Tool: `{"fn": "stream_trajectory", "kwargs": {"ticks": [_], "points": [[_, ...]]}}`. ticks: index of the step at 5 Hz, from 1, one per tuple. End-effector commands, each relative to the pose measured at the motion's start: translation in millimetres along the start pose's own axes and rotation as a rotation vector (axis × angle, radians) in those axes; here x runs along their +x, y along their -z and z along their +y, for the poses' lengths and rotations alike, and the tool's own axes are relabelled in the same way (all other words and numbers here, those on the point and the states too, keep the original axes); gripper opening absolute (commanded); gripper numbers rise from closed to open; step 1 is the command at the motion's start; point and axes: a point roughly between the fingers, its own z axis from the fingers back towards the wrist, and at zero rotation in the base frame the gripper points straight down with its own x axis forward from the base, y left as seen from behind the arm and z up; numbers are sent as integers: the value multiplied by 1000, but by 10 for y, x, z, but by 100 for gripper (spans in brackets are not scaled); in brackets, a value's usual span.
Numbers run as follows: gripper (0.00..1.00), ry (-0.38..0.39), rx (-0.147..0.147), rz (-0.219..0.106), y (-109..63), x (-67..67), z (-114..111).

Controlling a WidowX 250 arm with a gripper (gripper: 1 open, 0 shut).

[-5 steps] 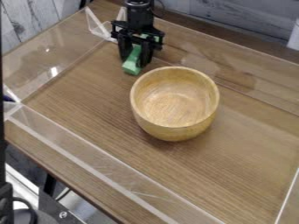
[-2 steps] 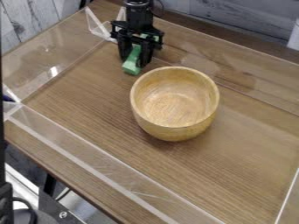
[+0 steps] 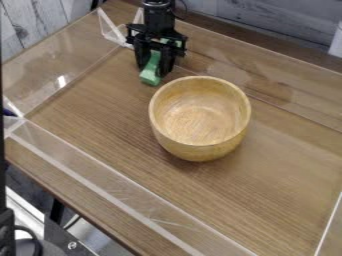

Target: Remove the green block from inside the brown bowl and put it on the table

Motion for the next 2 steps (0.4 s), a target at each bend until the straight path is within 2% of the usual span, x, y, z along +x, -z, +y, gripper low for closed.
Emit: {"fn": "stream_trajectory", "kwargs": {"ticks": [1, 2], "points": [[0, -46, -4, 19, 103, -50, 133], [0, -51, -6, 22, 94, -63, 144]]}}
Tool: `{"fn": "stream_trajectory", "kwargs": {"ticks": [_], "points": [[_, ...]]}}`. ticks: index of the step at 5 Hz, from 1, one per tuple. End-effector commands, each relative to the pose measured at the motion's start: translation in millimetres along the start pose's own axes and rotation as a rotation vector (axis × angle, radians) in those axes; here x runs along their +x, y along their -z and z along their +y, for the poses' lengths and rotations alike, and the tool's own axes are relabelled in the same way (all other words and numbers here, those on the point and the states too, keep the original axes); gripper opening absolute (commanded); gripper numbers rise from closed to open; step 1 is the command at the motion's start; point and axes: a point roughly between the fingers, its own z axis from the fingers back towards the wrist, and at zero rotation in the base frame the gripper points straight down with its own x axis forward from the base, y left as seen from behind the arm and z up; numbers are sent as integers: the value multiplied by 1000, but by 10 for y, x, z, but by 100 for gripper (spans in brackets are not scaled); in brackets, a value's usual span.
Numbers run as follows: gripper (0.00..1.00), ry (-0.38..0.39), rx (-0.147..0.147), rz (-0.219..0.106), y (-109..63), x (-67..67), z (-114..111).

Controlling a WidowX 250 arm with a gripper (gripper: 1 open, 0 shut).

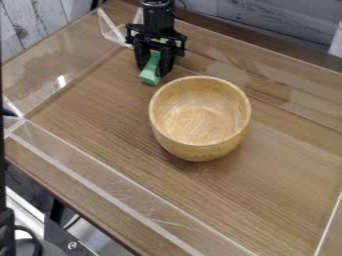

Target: Remove the green block from inside the brown bowl and put it on the table

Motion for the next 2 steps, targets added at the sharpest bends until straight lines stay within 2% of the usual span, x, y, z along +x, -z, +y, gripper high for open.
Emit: {"fn": "stream_trajectory", "kwargs": {"ticks": [1, 2], "points": [[0, -50, -4, 14, 74, -53, 144], [0, -54, -7, 17, 56, -68, 148]]}}
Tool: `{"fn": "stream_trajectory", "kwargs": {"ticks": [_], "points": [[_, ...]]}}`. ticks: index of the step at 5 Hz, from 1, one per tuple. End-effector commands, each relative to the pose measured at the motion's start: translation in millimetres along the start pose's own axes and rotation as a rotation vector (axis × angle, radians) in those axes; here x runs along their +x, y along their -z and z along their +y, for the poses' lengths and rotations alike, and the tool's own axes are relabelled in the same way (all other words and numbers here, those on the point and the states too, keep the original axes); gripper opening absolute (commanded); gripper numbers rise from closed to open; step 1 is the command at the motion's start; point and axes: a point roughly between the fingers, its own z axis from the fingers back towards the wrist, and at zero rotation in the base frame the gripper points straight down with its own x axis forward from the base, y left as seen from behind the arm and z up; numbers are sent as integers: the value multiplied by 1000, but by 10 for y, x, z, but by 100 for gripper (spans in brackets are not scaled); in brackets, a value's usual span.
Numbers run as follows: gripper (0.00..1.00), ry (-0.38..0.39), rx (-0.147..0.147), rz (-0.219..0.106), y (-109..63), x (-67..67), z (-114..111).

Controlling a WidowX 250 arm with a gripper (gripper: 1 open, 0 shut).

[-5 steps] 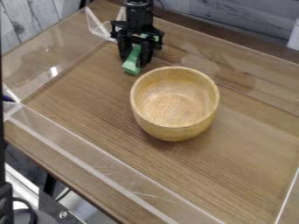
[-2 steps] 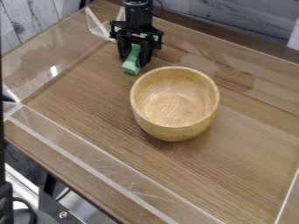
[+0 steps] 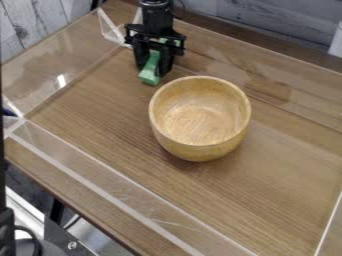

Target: Remove the green block from inside the brown bowl and put it on the table

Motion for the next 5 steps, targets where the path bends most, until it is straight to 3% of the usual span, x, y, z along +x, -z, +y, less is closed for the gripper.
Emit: {"fn": "stream_trajectory", "kwargs": {"ticks": [1, 4, 5], "points": [[0, -50, -4, 15, 43, -69, 138], [0, -62, -12, 25, 21, -115, 149], [100, -66, -13, 28, 7, -132, 152]]}}
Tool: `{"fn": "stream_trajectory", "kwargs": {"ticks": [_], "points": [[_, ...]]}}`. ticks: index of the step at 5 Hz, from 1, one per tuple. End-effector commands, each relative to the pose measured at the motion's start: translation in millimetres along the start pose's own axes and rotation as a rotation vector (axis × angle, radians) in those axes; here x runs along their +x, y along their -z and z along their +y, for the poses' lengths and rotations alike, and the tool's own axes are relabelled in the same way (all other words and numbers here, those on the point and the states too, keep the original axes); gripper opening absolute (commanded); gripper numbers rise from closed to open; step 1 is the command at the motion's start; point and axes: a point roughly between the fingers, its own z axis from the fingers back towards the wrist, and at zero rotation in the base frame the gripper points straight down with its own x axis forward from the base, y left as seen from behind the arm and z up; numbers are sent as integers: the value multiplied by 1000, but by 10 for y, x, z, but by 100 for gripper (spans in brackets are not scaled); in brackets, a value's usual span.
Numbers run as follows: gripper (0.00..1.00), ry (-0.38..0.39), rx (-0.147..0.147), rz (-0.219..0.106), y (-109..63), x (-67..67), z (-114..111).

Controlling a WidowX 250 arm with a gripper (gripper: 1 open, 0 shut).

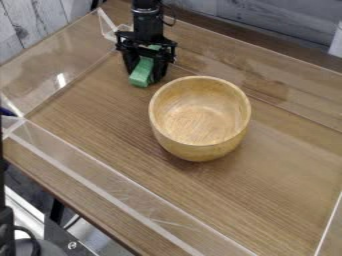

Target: Remove the green block from inside the brown bowl and put it on the table

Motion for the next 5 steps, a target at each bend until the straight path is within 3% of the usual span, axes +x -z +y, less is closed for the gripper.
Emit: {"fn": "stream_trajectory", "kwargs": {"ticks": [1, 5], "points": [[0, -19, -12, -18, -106, -30, 69], [0, -40, -34, -16, -186, -90, 138]]}}
